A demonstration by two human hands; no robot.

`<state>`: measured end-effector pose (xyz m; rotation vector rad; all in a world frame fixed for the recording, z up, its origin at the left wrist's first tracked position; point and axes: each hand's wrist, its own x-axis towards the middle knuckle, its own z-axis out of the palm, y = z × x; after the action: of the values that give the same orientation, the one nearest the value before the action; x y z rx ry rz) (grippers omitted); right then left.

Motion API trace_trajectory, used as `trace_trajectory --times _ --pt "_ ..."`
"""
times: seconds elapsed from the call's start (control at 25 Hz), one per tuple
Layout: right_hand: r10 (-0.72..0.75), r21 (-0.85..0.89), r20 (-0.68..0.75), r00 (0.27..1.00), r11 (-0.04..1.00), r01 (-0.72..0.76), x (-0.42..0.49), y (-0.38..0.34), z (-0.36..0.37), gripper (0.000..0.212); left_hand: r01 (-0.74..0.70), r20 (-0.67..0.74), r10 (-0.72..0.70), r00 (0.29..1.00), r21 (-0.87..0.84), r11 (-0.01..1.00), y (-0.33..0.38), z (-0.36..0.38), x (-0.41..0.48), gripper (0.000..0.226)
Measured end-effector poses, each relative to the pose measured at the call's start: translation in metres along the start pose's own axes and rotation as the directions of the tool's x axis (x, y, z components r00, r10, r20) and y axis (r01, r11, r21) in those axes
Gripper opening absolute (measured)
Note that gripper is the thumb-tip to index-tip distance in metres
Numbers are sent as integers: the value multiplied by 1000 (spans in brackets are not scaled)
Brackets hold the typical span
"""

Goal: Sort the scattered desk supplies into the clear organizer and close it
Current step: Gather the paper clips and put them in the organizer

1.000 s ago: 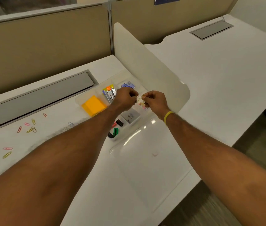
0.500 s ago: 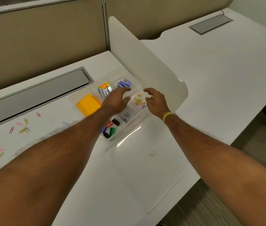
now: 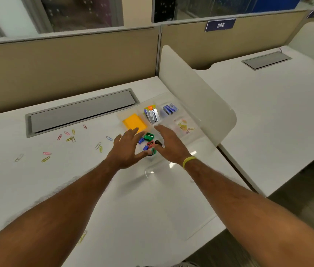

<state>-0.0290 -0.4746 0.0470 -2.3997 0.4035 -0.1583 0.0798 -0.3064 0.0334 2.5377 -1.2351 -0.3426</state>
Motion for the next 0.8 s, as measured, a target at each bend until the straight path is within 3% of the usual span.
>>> trace_trajectory --times 0.2,0.56,0.8 --pt "-88 -118 118 989 988 102 -28 -42 46 76 125 -26 -125 992 -16 992 -44 0 -81 91" --pt "-197 -162 335 921 951 262 -67 -91 123 75 326 -83 -332 940 -74 942 -134 18 -216 77" --pt "-220 -137 443 869 941 308 -93 -110 157 65 346 -89 -347 934 -28 938 -153 26 -259 67"
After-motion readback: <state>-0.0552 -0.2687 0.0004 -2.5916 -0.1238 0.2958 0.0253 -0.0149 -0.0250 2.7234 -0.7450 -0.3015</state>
